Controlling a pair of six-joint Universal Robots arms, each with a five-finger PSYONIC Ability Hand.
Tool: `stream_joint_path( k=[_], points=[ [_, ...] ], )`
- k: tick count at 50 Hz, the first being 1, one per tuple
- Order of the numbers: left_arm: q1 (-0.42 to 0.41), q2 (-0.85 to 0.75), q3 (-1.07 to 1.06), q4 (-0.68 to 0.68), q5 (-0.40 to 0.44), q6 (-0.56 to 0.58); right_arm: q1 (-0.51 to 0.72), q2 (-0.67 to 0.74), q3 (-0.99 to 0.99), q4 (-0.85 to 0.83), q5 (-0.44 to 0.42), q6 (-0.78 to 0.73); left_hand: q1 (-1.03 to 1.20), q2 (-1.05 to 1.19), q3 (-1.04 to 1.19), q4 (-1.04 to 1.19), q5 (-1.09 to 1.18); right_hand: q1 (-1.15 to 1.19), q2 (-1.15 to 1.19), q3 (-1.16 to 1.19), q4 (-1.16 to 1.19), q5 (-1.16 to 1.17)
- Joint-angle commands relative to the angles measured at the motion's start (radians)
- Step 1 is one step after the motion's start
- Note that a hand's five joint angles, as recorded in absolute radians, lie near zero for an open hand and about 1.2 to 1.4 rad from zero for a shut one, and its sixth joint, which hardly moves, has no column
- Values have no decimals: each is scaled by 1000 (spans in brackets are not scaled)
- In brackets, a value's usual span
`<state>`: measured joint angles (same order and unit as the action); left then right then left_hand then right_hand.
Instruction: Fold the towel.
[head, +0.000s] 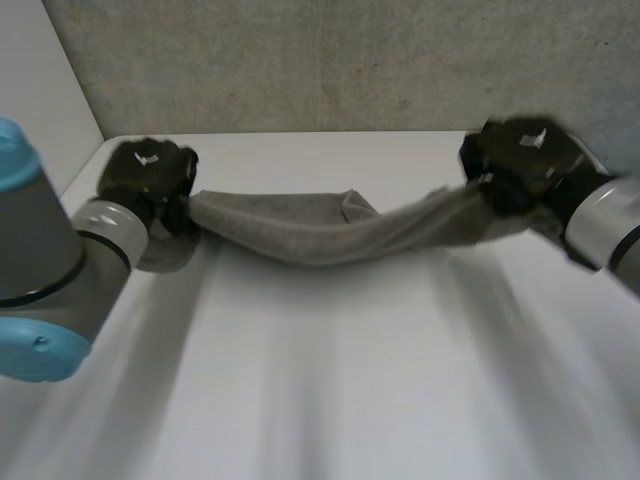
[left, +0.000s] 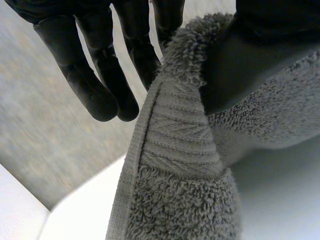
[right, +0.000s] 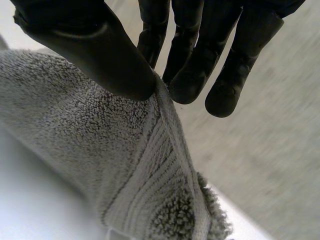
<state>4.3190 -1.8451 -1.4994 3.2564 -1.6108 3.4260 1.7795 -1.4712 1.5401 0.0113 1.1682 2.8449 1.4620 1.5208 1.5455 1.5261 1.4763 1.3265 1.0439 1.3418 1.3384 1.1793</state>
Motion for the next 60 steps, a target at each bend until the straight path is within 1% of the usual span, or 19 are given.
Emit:
stream_joint_path(
  k=[1, 7, 10, 12, 20, 22, 23, 25, 26, 29, 30, 32, 34, 38, 41, 46, 48, 53, 60],
  points=[
    [13, 196, -24, 6, 6, -28, -38, -115, -173, 155, -34, -9, -66, -125, -149, -130, -255, 70, 352, 54, 58, 42],
    [18, 207, -8, 2, 11, -19, -65, -70, -276, 309, -84, -58, -66, -125, -149, -130, -255, 70, 352, 54, 58, 42],
    [16, 153, 7, -9, 12, -16, -88, 34, -318, 394, -99, -157, -66, -125, -149, -130, -255, 70, 352, 54, 58, 42],
    [18, 39, 45, -29, 11, 5, -66, 121, -378, 456, -81, -264, -66, -125, -149, -130, -255, 70, 352, 54, 58, 42],
    [4, -220, 234, -40, 12, 188, 3, 347, -551, 415, 31, -320, -66, -125, -149, -130, -255, 70, 352, 54, 58, 42],
    [13, -288, 356, -14, 15, 269, 24, 406, -621, 269, 77, -322, -66, -125, -149, -130, -255, 70, 352, 54, 58, 42],
    [13, -289, 357, -14, 15, 269, 24, 407, -621, 268, 77, -322, -66, -125, -149, -130, -255, 70, 352, 54, 58, 42],
    [15, -325, 485, 73, 17, 304, 41, 425, -656, 31, 142, -322, -66, -125, -149, -130, -255, 70, 352, 54, 58, 42],
    [15, -326, 485, 74, 17, 305, 41, 425, -657, 30, 142, -322, -66, -125, -149, -130, -255, 70, 352, 54, 58, 42],
    [21, -312, 599, 331, 20, 303, 47, 387, -628, -416, 211, -314, -66, -125, -149, -130, -255, 70, 352, 54, 58, 42],
    [21, -312, 599, 332, 20, 303, 47, 387, -627, -418, 211, -314, -66, -125, -149, -130, -255, 70, 352, 54, 58, 42],
    [36, -260, 607, 493, 44, 288, 44, 310, -585, -531, 208, -309, -66, -125, -149, -130, -255, 70, 352, 54, 58, 42],
    [42, -243, 605, 514, 52, 271, 44, 287, -577, -522, 197, -308, -66, -125, -149, -130, -255, 70, 352, 54, 58, 42],
    [54, -207, 545, 427, 64, 190, 43, 273, -543, -398, 137, -308, -66, -125, -149, -130, -255, 70, 352, 54, 58, 42],
    [68, -171, 370, 375, 71, 157, 34, 270, -470, -185, 59, -312, -66, -125, -149, -130, -255, 70, 352, 54, 58, 42],
    [91, -161, 146, 373, 81, 162, 31, 270, -376, -11, 7, -329, -66, -125, -149, -130, -255, 70, 352, 54, 58, 42],
    [97, -137, 12, 373, 123, 167, 31, 275, -303, 65, -1, -361, -66, -125, -149, -130, -255, 70, 352, 54, 58, 42],
    [128, -123, -152, 375, 193, 177, 29, 285, -166, 110, -1, -442, -66, -125, -149, -130, -255, 70, 352, 54, 58, 42],
    [140, -125, -223, 373, 207, 206, 31, 356, -66, 64, 13, -466, -66, -125, -149, -130, -255, 70, 352, 54, 58, 42]
  ],
)
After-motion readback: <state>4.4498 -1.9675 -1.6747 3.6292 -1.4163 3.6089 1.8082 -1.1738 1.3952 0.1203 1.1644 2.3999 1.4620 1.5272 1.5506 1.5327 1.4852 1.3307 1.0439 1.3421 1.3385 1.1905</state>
